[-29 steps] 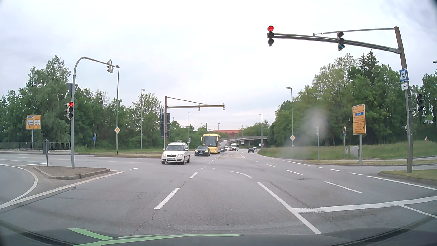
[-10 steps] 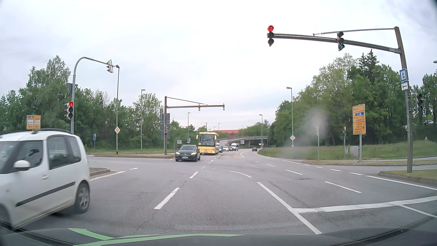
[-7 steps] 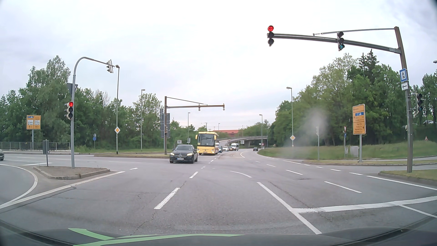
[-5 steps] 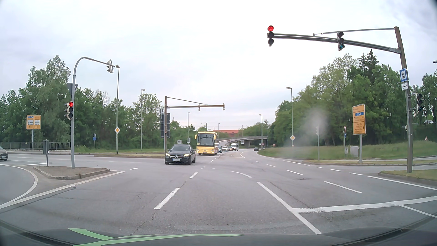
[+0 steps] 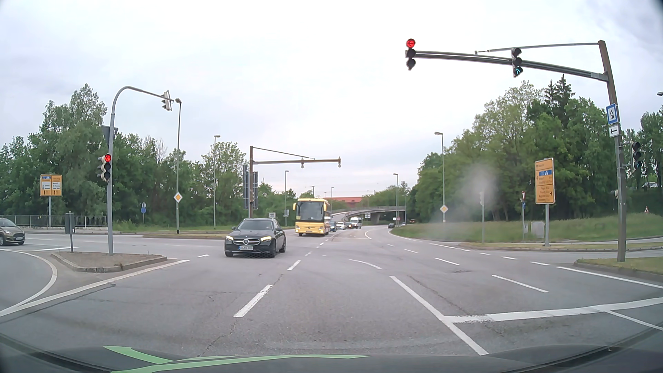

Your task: Follow the waypoints while adhering to traffic rules and regulations

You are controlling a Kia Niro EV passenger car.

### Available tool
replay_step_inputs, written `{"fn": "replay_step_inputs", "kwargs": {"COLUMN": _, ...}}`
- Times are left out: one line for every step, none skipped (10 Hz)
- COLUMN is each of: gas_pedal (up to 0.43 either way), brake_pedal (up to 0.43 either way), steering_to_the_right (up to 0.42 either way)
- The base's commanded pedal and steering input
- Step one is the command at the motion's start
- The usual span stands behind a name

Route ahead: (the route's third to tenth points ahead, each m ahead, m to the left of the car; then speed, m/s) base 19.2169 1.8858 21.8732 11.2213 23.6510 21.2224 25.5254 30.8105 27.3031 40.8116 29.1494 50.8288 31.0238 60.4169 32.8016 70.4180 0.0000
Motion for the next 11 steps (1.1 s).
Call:
{"fn": "replay_step_inputs", "kwargs": {"gas_pedal": 0.0, "brake_pedal": 0.323, "steering_to_the_right": 0.004}}
{"fn": "replay_step_inputs", "kwargs": {"gas_pedal": 0.0, "brake_pedal": 0.323, "steering_to_the_right": 0.004}}
{"fn": "replay_step_inputs", "kwargs": {"gas_pedal": 0.0, "brake_pedal": 0.323, "steering_to_the_right": 0.004}}
{"fn": "replay_step_inputs", "kwargs": {"gas_pedal": 0.0, "brake_pedal": 0.323, "steering_to_the_right": 0.004}}
{"fn": "replay_step_inputs", "kwargs": {"gas_pedal": 0.0, "brake_pedal": 0.323, "steering_to_the_right": 0.004}}
{"fn": "replay_step_inputs", "kwargs": {"gas_pedal": 0.0, "brake_pedal": 0.323, "steering_to_the_right": 0.004}}
{"fn": "replay_step_inputs", "kwargs": {"gas_pedal": 0.0, "brake_pedal": 0.323, "steering_to_the_right": 0.004}}
{"fn": "replay_step_inputs", "kwargs": {"gas_pedal": 0.0, "brake_pedal": 0.323, "steering_to_the_right": 0.004}}
{"fn": "replay_step_inputs", "kwargs": {"gas_pedal": 0.0, "brake_pedal": 0.323, "steering_to_the_right": 0.004}}
{"fn": "replay_step_inputs", "kwargs": {"gas_pedal": 0.0, "brake_pedal": 0.323, "steering_to_the_right": 0.004}}
{"fn": "replay_step_inputs", "kwargs": {"gas_pedal": 0.0, "brake_pedal": 0.323, "steering_to_the_right": 0.004}}
